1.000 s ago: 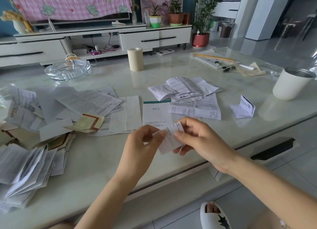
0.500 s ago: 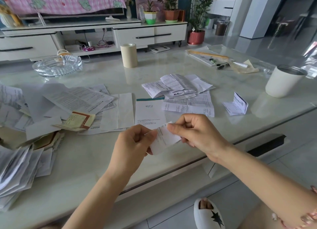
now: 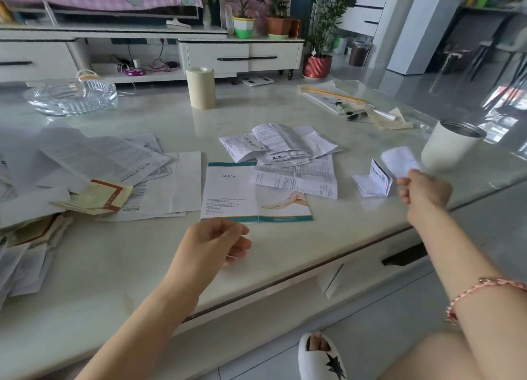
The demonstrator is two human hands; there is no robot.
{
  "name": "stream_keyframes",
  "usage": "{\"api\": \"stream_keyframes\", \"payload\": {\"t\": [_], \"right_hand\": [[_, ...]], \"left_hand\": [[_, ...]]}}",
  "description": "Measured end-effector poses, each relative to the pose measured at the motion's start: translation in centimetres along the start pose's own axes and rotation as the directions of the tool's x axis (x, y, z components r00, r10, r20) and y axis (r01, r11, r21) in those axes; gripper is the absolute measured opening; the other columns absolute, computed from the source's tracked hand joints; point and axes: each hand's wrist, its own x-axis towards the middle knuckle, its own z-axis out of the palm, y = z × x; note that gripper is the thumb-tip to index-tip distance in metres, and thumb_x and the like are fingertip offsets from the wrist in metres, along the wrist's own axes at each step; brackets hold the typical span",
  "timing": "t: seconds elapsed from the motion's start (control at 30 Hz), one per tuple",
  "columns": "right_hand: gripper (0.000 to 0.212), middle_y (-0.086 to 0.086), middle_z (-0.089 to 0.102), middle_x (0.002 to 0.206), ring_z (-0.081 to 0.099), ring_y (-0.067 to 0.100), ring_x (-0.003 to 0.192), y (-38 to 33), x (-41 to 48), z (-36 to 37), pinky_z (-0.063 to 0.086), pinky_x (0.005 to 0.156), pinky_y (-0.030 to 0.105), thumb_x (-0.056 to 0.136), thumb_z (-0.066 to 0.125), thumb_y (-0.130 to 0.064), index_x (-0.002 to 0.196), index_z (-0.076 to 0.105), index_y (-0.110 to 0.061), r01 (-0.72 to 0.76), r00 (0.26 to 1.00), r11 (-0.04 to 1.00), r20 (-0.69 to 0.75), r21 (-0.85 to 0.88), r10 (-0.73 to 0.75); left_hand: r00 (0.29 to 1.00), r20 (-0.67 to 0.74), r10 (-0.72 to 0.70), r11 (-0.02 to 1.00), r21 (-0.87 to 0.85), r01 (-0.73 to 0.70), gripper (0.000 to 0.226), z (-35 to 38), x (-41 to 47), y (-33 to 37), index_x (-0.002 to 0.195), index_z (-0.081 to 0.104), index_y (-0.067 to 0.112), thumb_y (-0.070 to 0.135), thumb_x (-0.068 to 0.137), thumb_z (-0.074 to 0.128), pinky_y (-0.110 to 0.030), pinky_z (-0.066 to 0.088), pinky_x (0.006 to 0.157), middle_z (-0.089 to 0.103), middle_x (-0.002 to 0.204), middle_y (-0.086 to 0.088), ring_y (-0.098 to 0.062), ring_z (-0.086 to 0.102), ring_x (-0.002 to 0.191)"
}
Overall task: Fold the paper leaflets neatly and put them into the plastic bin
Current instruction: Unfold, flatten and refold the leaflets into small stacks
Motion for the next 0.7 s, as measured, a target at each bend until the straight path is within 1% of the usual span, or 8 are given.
{"api": "stream_keyframes", "payload": {"t": [0.07, 0.13, 0.27, 0.37, 0.43, 0.5, 0.57, 0.7], "right_hand": [[0.02, -0.002, 0.057, 0.039, 0.05, 0.01, 0.033, 1.0, 0.9, 0.8, 0.034, 0.034, 0.016, 0.08, 0.054, -0.015, 0.064, 0.062, -0.005, 0.008, 0.999, 0.978, 0.046, -0.21, 0.001], [0.027, 0.008, 0.07, 0.064, 0.063, 0.031, 0.066, 1.4, 0.6, 1.6, 0.047, 0.056, 0.028, 0.075, 0.057, -0.025, 0.078, 0.07, -0.002, 0.147, 0.985, 0.877, 0.145, -0.458, -0.089], [0.025, 0.013, 0.057, 0.081, 0.051, 0.032, 0.077, 0.6, -0.4, 2.1, 0.035, 0.066, 0.028, 0.08, 0.058, -0.026, 0.065, 0.051, -0.008, 0.273, 0.957, 0.649, 0.267, -0.71, -0.111], [0.026, 0.015, 0.054, 0.084, 0.05, 0.03, 0.077, 0.5, -0.4, 2.3, 0.036, 0.06, 0.029, 0.08, 0.061, -0.024, 0.064, 0.045, -0.01, 0.312, 0.945, 0.603, 0.308, -0.734, -0.114], [0.015, 0.019, 0.055, 0.104, 0.053, 0.034, 0.096, 0.5, -0.7, 2.3, 0.043, 0.073, 0.034, 0.081, 0.063, -0.017, 0.09, 0.057, -0.006, 0.413, 0.91, 0.564, 0.344, -0.715, -0.231], [0.032, 0.018, 0.052, 0.12, 0.05, 0.035, 0.112, 0.8, -1.1, 2.3, 0.04, 0.09, 0.034, 0.082, 0.059, -0.004, 0.114, 0.057, -0.003, 0.59, 0.807, 0.506, 0.464, -0.629, -0.365], [0.034, 0.017, 0.055, 0.122, 0.052, 0.033, 0.114, 1.3, -1.8, 2.3, 0.037, 0.092, 0.029, 0.083, 0.05, 0.006, 0.115, 0.062, -0.001, 0.748, 0.662, 0.42, 0.621, -0.514, -0.42], [0.034, 0.009, 0.048, 0.14, 0.044, 0.025, 0.129, 2.1, -3.0, 1.7, 0.031, 0.094, 0.026, 0.092, 0.041, -0.001, 0.119, 0.061, -0.003, 0.853, 0.522, 0.236, 0.78, -0.466, -0.344]], "left_hand": [[1.0, 0.013, 0.003, 1.0, 0.019, -0.004, 0.022, 0.5, 0.1, -0.3, 0.077, 0.066, 0.01, 0.006, 0.093, 0.05, -0.014, 0.044, 0.053, 0.068, 0.059, 0.003, -0.006, 0.058, 0.051], [1.0, 0.012, 0.014, 0.999, 0.039, -0.015, 0.022, 0.7, 0.1, -0.5, 0.077, 0.066, 0.01, 0.005, 0.093, 0.05, -0.011, 0.044, 0.05, 0.068, 0.058, 0.003, -0.003, 0.057, 0.049], [0.999, 0.006, 0.032, 0.998, 0.061, -0.032, 0.022, 0.4, 0.0, -0.9, 0.078, 0.067, 0.01, 0.004, 0.092, 0.051, -0.013, 0.047, 0.055, 0.069, 0.062, 0.001, -0.004, 0.059, 0.052], [0.999, 0.008, 0.037, 0.997, 0.07, -0.037, 0.022, 0.4, 0.0, -1.0, 0.079, 0.067, 0.009, 0.003, 0.092, 0.05, -0.011, 0.047, 0.055, 0.07, 0.063, -0.001, -0.004, 0.059, 0.052], [0.999, 0.001, 0.041, 0.995, 0.087, -0.041, 0.022, 0.6, 0.1, -1.1, 0.08, 0.067, 0.01, 0.003, 0.092, 0.051, -0.016, 0.048, 0.06, 0.07, 0.064, -0.001, -0.006, 0.06, 0.055], [0.999, -0.004, 0.044, 0.994, 0.102, -0.044, 0.022, 0.7, 0.3, -1.4, 0.079, 0.067, 0.011, 0.003, 0.092, 0.051, -0.021, 0.046, 0.064, 0.07, 0.064, 0.0, -0.011, 0.061, 0.06], [0.999, -0.004, 0.051, 0.992, 0.113, -0.05, 0.022, 0.9, 0.4, -1.5, 0.078, 0.067, 0.012, 0.002, 0.091, 0.052, -0.023, 0.045, 0.066, 0.07, 0.064, 0.0, -0.015, 0.062, 0.063], [0.999, -0.002, 0.051, 0.992, 0.119, -0.05, 0.023, 0.7, 0.4, -1.7, 0.078, 0.067, 0.012, 0.001, 0.091, 0.051, -0.023, 0.046, 0.067, 0.071, 0.065, -0.002, -0.016, 0.064, 0.066]]}}
